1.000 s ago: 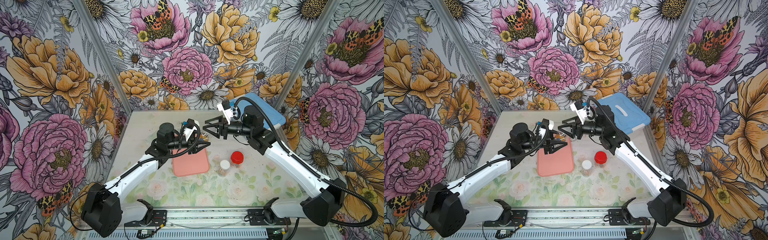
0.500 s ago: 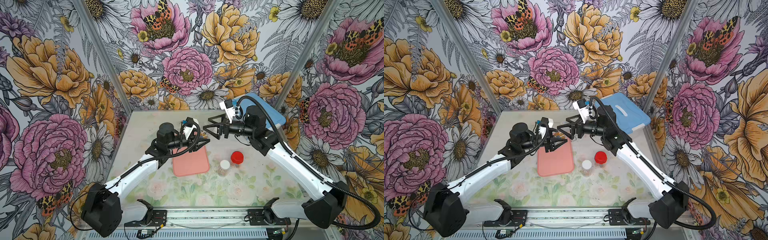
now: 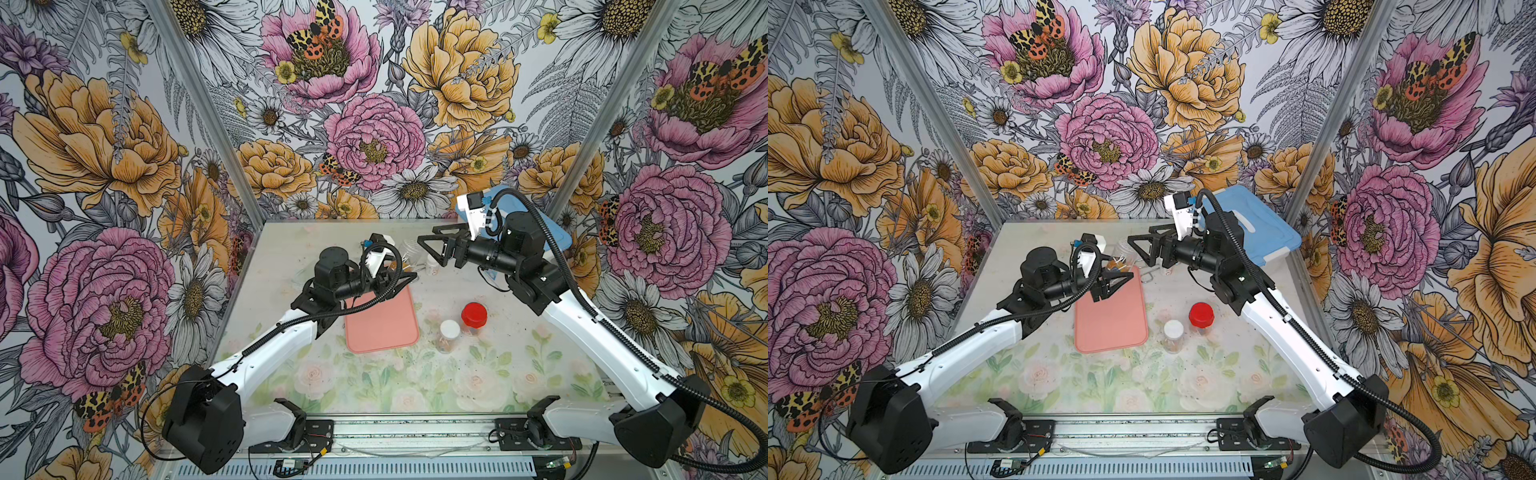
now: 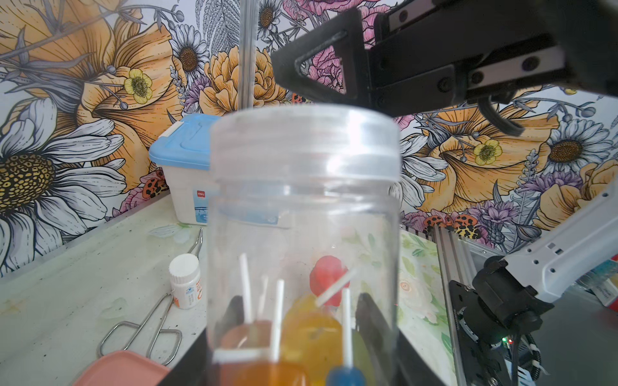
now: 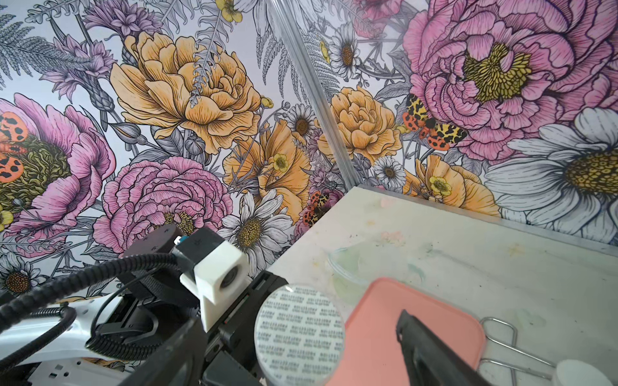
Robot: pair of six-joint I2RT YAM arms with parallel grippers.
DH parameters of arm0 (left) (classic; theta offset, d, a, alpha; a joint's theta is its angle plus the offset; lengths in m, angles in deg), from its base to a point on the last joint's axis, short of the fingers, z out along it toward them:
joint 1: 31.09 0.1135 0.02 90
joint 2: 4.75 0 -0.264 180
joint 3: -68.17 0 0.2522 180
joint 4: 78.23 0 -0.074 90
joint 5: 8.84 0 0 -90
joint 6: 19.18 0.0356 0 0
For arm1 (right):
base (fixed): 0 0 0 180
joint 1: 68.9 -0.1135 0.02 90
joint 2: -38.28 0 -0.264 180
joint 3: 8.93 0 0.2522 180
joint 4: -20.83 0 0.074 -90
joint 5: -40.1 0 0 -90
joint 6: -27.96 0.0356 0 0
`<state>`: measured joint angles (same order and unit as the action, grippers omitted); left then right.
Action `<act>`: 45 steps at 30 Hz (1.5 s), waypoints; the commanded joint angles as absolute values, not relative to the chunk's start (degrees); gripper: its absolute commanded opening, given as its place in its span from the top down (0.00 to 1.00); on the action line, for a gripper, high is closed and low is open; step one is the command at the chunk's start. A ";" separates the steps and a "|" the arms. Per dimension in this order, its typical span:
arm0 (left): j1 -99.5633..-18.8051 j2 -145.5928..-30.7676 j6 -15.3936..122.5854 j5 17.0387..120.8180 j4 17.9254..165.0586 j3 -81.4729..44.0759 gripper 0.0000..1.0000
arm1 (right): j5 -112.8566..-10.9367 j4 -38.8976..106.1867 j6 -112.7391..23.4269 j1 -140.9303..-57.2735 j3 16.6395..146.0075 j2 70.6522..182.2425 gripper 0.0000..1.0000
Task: Pour the candies out of the jar
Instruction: Unscrew the lid from the jar.
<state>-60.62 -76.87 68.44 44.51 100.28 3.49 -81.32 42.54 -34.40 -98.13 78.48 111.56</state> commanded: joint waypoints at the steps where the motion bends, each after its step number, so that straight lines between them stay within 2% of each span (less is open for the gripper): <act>1: -61.23 -77.60 70.20 46.33 100.99 3.48 1.00 | -79.71 42.76 -33.74 -99.51 78.30 113.29 0.09; 12: -62.37 -77.90 71.98 48.52 98.91 2.77 1.00 | -76.48 42.85 -33.56 -101.99 79.35 116.59 0.15; 23: -62.46 -77.17 72.39 50.03 98.89 3.34 1.00 | -76.87 42.85 -33.43 -102.12 78.30 116.33 0.32; 28: -62.53 -76.92 72.22 50.35 98.91 3.43 1.00 | -77.56 42.86 -33.51 -102.21 78.22 116.60 0.35; 34: -62.54 -76.54 72.22 50.36 98.86 3.43 1.00 | -77.83 42.83 -33.67 -102.30 78.13 116.95 0.31; 45: -62.91 -75.70 72.22 50.55 98.89 3.43 1.00 | -77.47 42.81 -33.83 -102.39 78.13 117.63 0.29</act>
<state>-62.40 -77.83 71.26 49.59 98.03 3.49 -77.36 43.15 -33.38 -101.94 78.48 116.69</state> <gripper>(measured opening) 0.560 0.704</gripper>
